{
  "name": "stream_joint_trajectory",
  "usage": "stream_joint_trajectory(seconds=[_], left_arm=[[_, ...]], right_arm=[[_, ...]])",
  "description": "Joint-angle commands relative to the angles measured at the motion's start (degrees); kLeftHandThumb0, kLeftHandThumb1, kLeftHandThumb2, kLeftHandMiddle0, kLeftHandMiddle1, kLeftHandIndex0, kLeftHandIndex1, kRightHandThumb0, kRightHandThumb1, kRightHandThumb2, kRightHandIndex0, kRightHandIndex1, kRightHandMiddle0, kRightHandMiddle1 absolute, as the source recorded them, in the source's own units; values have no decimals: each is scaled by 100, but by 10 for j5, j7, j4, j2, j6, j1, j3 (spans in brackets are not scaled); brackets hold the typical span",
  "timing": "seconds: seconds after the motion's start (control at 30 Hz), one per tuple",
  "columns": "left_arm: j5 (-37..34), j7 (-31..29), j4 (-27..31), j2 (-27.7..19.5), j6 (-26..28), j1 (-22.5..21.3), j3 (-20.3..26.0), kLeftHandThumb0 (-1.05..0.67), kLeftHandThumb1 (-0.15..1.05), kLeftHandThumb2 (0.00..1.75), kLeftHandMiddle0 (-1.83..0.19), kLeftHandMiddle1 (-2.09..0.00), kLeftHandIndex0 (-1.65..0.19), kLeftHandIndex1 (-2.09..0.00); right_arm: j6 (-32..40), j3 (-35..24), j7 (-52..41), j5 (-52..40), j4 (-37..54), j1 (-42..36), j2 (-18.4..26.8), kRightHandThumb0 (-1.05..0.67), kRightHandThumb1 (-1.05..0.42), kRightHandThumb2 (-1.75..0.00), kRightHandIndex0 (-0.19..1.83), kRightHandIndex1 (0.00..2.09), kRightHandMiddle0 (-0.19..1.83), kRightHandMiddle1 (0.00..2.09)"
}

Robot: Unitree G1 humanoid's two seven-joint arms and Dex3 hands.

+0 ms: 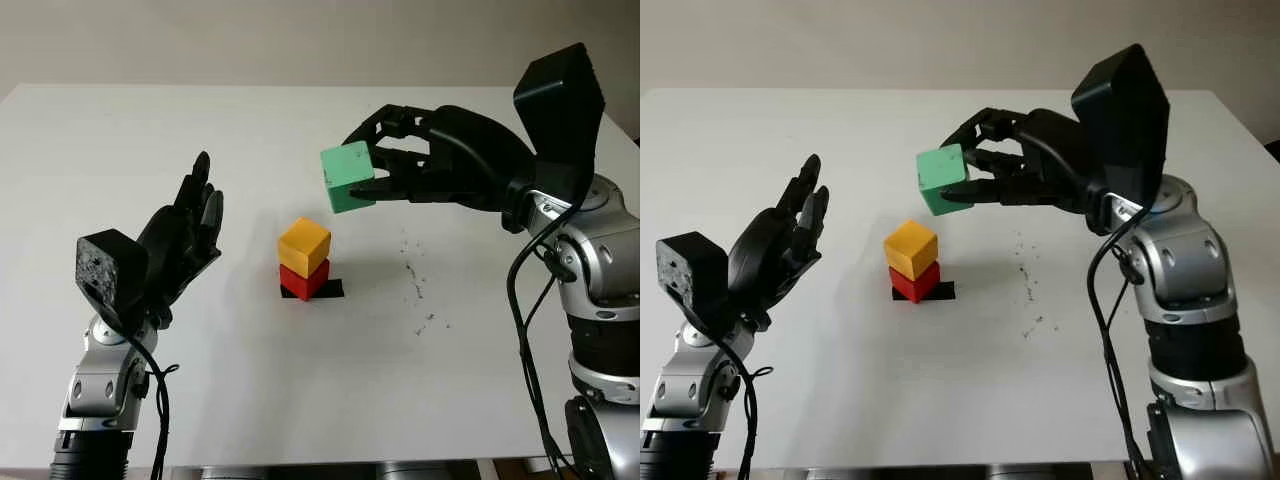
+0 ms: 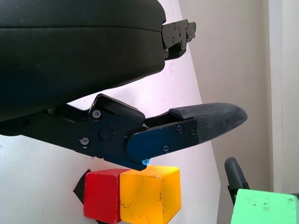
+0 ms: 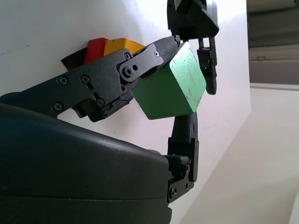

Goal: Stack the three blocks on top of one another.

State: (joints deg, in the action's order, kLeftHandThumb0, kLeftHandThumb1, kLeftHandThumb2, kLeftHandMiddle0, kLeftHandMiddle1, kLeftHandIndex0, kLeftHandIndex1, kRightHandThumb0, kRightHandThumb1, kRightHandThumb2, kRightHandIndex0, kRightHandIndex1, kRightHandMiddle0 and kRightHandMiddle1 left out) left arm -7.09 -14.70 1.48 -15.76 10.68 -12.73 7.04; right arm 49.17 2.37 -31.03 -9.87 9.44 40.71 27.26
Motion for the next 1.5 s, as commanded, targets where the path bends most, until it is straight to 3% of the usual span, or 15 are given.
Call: stream_joint_trajectory(seconds=[0.0,0.37,0.63,1.0,1.47], left_arm=[[3,0,2,-3,-6,-1,-2,-84,105,69,19,0,19,0],[12,4,3,-3,-11,0,-1,-81,105,69,19,-1,19,0],[9,4,5,-4,-7,3,1,-81,105,69,19,0,19,0],[11,3,5,-5,-9,8,2,-81,105,71,19,0,19,0],[14,3,4,-6,-7,9,2,-81,105,70,19,0,19,0]], right_arm=[[9,6,-4,-5,-12,25,0,-46,-99,-5,25,4,21,170],[-42,51,-71,-6,-128,74,-6,-50,-98,-5,25,5,30,164],[-130,66,-102,8,-236,91,-28,-53,-97,-5,26,5,37,159],[-234,58,-123,22,-372,107,-64,-52,-99,-6,23,4,35,158],[-292,38,-165,21,-468,115,-83,-49,-101,-6,17,2,32,158]])
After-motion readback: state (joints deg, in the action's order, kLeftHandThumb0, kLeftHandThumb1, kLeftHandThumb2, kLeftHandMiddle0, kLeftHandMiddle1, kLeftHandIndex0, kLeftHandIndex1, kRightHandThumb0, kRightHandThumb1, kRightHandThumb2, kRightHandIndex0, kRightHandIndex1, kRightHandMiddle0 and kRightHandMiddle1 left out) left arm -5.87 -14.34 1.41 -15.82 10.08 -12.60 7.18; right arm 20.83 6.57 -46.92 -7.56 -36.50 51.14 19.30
